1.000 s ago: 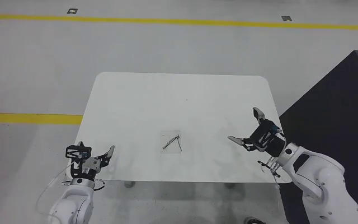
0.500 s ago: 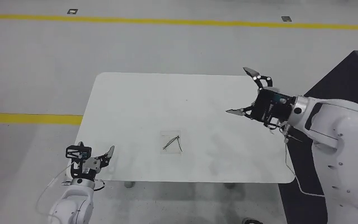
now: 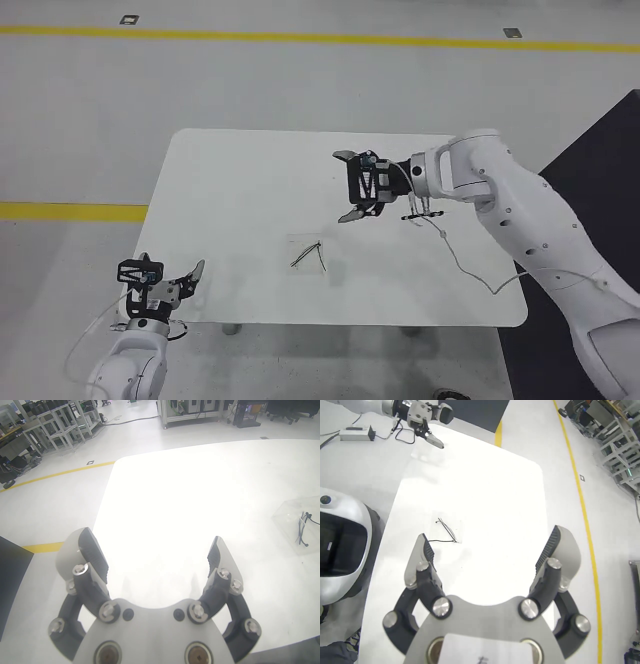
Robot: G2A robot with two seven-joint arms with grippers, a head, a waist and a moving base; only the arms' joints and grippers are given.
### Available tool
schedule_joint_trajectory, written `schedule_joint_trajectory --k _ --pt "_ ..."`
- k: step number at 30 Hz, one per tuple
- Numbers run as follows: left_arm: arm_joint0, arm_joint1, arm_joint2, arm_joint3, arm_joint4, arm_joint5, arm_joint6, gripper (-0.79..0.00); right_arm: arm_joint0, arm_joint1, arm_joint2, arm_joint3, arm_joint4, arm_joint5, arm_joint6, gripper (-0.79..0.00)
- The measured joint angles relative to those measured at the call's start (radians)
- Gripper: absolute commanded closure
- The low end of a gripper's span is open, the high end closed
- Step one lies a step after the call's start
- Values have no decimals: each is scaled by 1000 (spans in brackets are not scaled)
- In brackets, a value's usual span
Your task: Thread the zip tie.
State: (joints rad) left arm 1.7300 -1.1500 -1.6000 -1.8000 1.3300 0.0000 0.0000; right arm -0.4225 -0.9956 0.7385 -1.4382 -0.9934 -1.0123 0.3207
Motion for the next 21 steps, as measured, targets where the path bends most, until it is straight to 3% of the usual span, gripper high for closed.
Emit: schedule_joint_trajectory --k 16,18,21 --pt "0 0 0 0 0 0 0 -785 4 -1 -7 -14 -12 0 -2 -785" --pt "0 0 0 0 0 0 0 -785 22 -10 -34 -54 -73 1 34 -785" --pt "0 0 0 0 0 0 0 -785 113 -46 -165 -60 -116 0 106 -785"
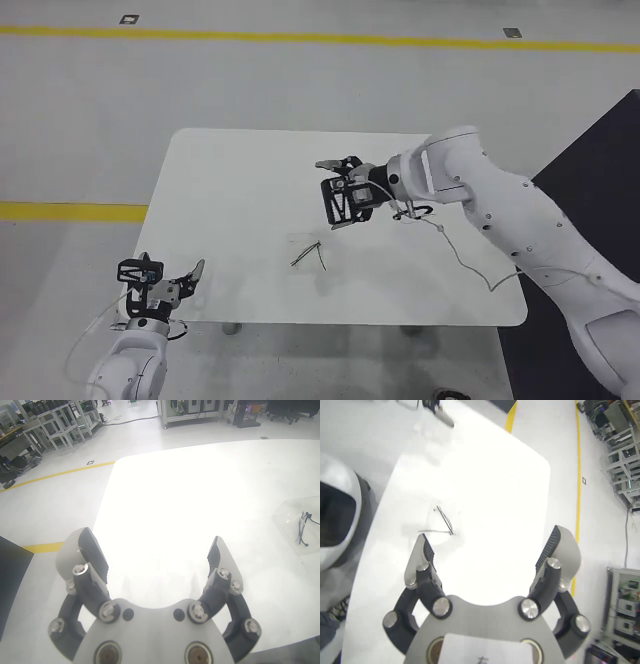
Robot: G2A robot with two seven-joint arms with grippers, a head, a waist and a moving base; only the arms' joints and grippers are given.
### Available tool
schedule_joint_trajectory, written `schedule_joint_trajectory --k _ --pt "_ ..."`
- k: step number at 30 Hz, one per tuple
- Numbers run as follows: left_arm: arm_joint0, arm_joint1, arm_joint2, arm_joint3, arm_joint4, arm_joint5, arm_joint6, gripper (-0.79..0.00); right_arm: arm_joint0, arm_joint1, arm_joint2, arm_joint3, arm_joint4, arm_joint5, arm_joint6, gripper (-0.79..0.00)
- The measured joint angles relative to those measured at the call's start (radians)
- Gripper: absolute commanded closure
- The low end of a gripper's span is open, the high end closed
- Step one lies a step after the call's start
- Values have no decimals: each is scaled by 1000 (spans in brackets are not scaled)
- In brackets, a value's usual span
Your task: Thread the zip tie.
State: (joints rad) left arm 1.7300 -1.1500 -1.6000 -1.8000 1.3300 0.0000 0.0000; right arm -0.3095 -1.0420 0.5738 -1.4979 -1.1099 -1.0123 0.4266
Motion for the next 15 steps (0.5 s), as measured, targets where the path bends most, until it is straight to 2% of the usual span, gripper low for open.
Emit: schedule_joint_trajectory --k 3,6,8,13,15 --pt "0 0 0 0 0 0 0 -785 114 -47 -156 77 50 0 -13 -785" --pt "0 0 0 0 0 0 0 -785 227 -122 -342 216 97 0 -142 -785" --pt "0 0 0 0 0 0 0 -785 253 -170 -419 303 74 0 -213 -785" --pt "0 0 0 0 0 0 0 -785 186 -305 -403 470 -89 0 -236 -785" --pt "0 0 0 0 0 0 0 -785 180 -345 -403 517 -156 0 -271 -785"
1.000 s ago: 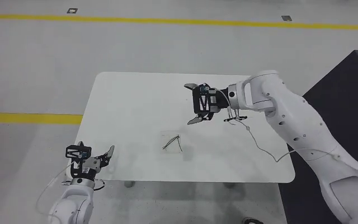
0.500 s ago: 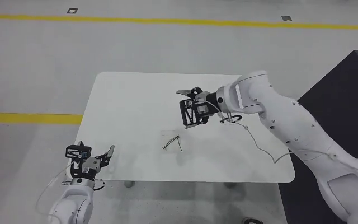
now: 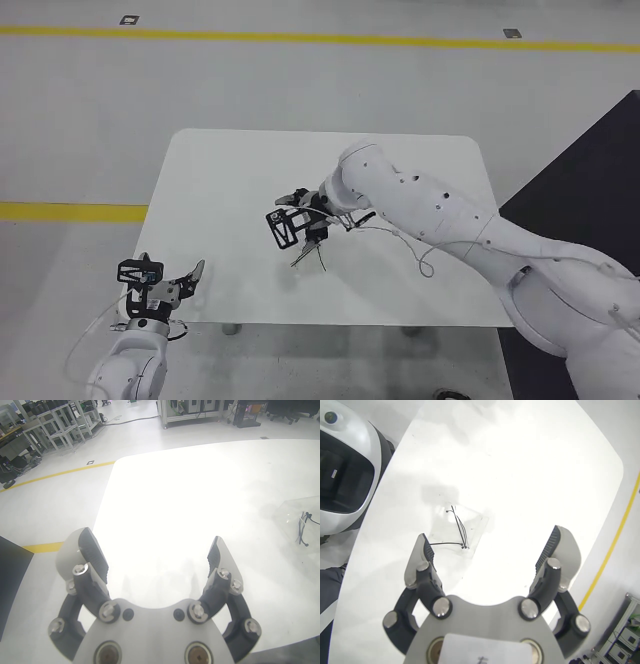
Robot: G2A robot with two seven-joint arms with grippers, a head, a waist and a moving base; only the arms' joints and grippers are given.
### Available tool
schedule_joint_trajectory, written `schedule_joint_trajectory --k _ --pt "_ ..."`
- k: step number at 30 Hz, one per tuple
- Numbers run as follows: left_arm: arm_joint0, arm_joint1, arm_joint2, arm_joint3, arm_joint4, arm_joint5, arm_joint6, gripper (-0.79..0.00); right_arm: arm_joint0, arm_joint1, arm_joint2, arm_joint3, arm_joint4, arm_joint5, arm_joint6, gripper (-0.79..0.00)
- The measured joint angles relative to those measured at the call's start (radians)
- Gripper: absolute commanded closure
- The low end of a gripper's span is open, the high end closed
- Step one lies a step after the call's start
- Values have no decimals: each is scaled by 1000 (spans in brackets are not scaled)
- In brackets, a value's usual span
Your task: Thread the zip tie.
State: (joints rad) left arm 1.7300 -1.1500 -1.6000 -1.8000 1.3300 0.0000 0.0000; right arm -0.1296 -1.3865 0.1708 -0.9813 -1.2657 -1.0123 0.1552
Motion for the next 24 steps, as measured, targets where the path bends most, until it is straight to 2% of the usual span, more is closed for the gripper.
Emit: schedule_joint_trajectory --k 1,3,11,14,18,23,24 --pt "0 0 0 0 0 0 0 -785 2 -23 -1 29 -53 0 -28 -785" --pt "0 0 0 0 0 0 0 -785 11 -38 -1 54 -129 0 -48 -785" --pt "0 0 0 0 0 0 0 -785 3 -36 7 40 -100 2 -58 -785" --pt "0 0 0 0 0 0 0 -785 -2 -26 2 -68 -116 0 -177 -785" --pt "0 0 0 0 0 0 0 -785 -39 -28 -1 -117 -397 0 -291 -785" --pt "0 0 0 0 0 0 0 -785 -80 -63 -1 10 -741 0 -537 -785" --pt "0 0 0 0 0 0 0 -785 -77 -68 -1 28 -791 0 -595 -708"
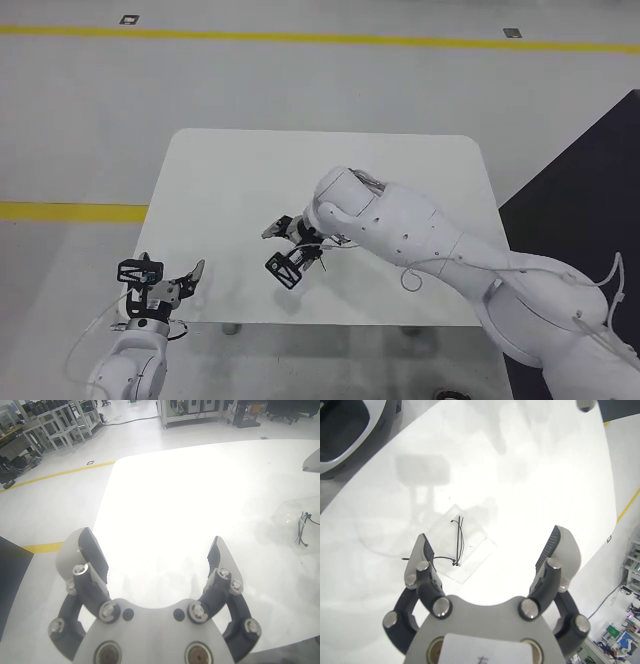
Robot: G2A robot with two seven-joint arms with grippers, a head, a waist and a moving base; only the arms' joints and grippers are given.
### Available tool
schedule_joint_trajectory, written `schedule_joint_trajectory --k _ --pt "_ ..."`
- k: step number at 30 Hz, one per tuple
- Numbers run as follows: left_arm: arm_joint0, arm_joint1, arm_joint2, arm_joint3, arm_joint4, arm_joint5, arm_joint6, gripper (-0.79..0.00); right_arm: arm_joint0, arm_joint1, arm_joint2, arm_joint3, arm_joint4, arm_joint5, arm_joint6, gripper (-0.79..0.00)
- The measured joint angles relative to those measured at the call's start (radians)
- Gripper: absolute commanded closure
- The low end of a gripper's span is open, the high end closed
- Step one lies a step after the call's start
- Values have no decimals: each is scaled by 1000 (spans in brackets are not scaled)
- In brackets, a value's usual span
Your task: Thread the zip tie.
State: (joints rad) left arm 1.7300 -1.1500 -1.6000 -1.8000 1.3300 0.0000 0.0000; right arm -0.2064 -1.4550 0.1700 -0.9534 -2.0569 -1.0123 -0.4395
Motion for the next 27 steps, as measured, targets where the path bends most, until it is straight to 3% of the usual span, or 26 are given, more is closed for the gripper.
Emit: schedule_joint_trajectory --k 2,6,8,10,27 --pt "0 0 0 0 0 0 0 -785 15 -7 0 39 -114 0 -158 -474" --pt "0 0 0 0 0 0 0 -785 34 -14 0 95 -292 0 -416 -320" --pt "0 0 0 0 0 0 0 -785 34 -14 0 104 -271 0 -445 -326" --pt "0 0 0 0 0 0 0 -785 33 -12 0 119 -219 0 -390 -326" --pt "0 0 0 0 0 0 0 -785 19 -55 0 258 -252 0 -369 -348"
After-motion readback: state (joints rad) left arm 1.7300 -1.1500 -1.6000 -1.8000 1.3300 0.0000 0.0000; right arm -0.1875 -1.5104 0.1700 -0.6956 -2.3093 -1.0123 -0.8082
